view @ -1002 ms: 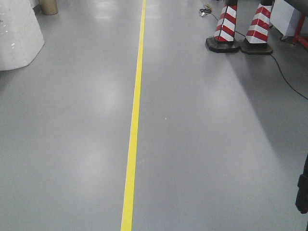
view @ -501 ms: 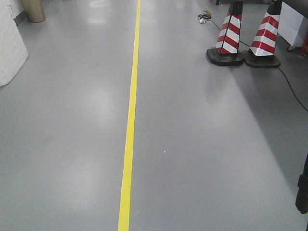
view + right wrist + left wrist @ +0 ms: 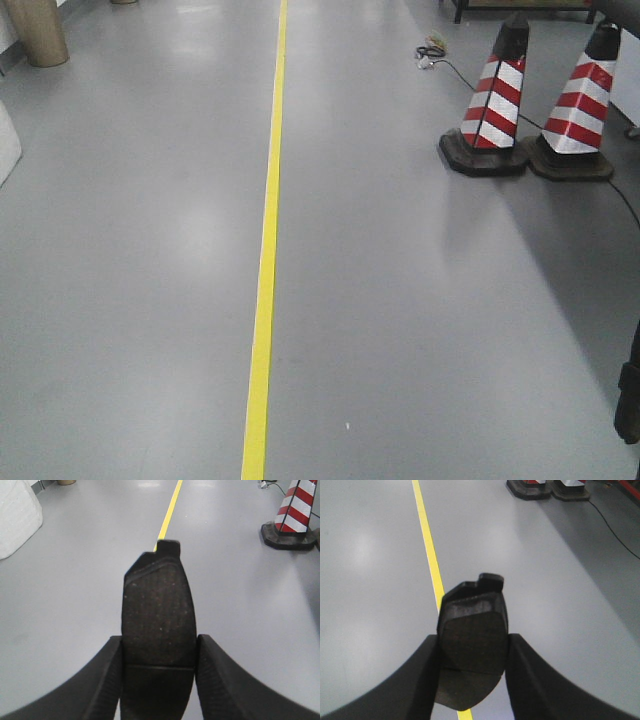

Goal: Move and align brake pads A on conveyor
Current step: 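Drive forward along the yellow floor line holding both pads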

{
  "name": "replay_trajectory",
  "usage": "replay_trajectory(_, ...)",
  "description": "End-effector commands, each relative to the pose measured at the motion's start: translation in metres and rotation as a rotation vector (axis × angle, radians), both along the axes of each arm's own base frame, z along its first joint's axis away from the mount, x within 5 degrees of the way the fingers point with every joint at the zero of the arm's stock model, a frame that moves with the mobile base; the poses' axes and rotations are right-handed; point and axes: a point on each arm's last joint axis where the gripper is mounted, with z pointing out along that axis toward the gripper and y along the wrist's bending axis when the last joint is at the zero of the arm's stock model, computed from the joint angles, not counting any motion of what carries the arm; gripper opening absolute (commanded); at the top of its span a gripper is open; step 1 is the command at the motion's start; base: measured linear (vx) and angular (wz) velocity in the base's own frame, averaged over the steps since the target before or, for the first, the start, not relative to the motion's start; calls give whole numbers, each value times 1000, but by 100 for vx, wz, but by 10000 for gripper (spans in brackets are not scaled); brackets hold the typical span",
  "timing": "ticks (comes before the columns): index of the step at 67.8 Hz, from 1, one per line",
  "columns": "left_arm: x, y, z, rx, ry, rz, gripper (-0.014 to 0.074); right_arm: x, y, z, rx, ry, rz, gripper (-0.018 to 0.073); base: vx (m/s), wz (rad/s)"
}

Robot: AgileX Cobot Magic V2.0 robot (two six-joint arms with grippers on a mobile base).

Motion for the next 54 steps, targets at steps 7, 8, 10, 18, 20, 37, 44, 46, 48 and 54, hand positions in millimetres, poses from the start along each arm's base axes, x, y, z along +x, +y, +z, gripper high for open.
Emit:
replay_trajectory(7,3,-2,15,-38,-99,-10,-6,3,-1,18,14,-117,-13,-7,77,5)
replay_trajectory(8,3,-2,15,-38,-99,-10,-6,3,-1,18,14,-117,-13,-7,76,5)
replay_trajectory(10,3,-2,15,-37,-100,-10,-6,3,-1,18,14,-117,-13,-7,76,4)
replay_trajectory(18,3,-2,15,-37,-100,-10,-6,3,-1,18,14,-117,-13,-7,76,2)
replay_trajectory(20,3,-2,15,-37,-100,-10,-6,3,-1,18,14,-117,-13,-7,76,1)
replay_trajectory(37,3,-2,15,-37,-100,-10,-6,3,-1,18,14,-117,-13,-7,76,0)
replay_trajectory(44,3,-2,15,-39,-99,-10,-6,3,-1,18,14,-117,-13,-7,76,-3)
replay_trajectory(46,3,-2,15,-39,-99,-10,-6,3,-1,18,14,-117,-13,-7,76,-5)
replay_trajectory(48,3,-2,15,-37,-100,-9,-6,3,-1,18,14,-117,-13,-7,75,-5)
replay_trajectory(54,3,-2,15,-39,-99,-10,-6,3,-1,18,14,-117,-13,-7,74,-6)
